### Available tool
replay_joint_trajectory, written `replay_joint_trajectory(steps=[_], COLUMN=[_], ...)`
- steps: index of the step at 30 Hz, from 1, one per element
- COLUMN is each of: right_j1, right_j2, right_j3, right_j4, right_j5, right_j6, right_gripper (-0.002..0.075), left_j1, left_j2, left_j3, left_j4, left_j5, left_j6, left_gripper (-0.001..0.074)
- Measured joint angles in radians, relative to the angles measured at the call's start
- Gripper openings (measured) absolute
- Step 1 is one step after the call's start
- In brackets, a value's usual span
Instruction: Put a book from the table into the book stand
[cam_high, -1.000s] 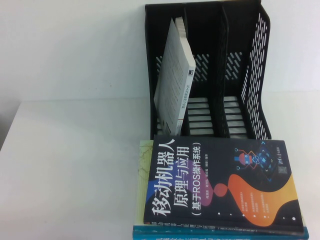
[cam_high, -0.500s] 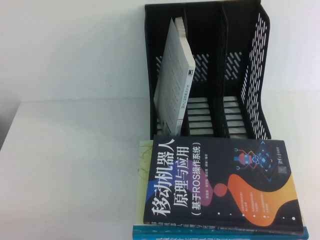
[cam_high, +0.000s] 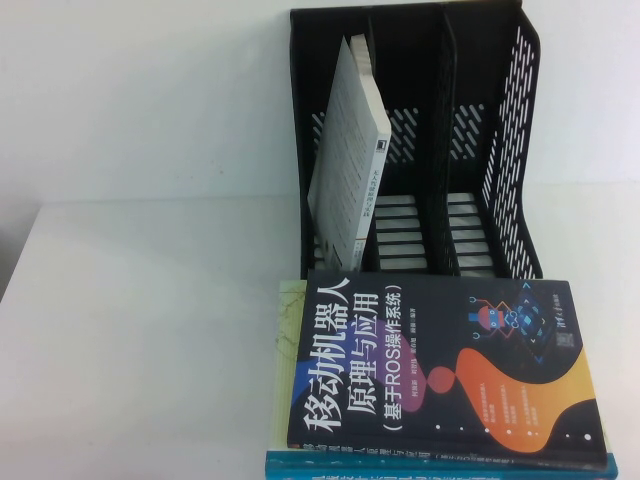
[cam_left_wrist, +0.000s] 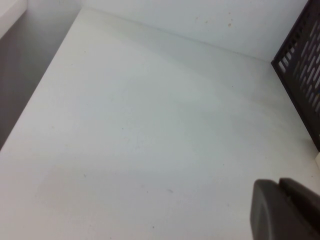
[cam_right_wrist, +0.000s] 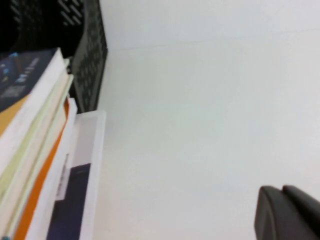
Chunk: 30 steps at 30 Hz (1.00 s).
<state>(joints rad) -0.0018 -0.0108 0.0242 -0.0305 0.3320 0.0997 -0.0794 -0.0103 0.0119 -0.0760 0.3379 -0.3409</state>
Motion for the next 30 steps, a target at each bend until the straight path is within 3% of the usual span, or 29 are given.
replay_joint_trajectory(steps=[4,30], right_j1=[-0.053,-0.060], right_j2=[0.000,0.000], right_j3=[0.000,-0.002], right_j4=[-0.004,-0.005], right_j5=[0.004,0.004], right_j6=[0.000,0.000], right_gripper=[-0.0003,-0.0003], left_j1=[0.000,0.000], left_j2=[0.000,0.000], left_j3=[0.000,0.000], left_j4=[0.000,0.000], left_j5=[0.000,0.000], left_j6=[0.000,0.000], left_gripper=[-0.0002,-0.0002])
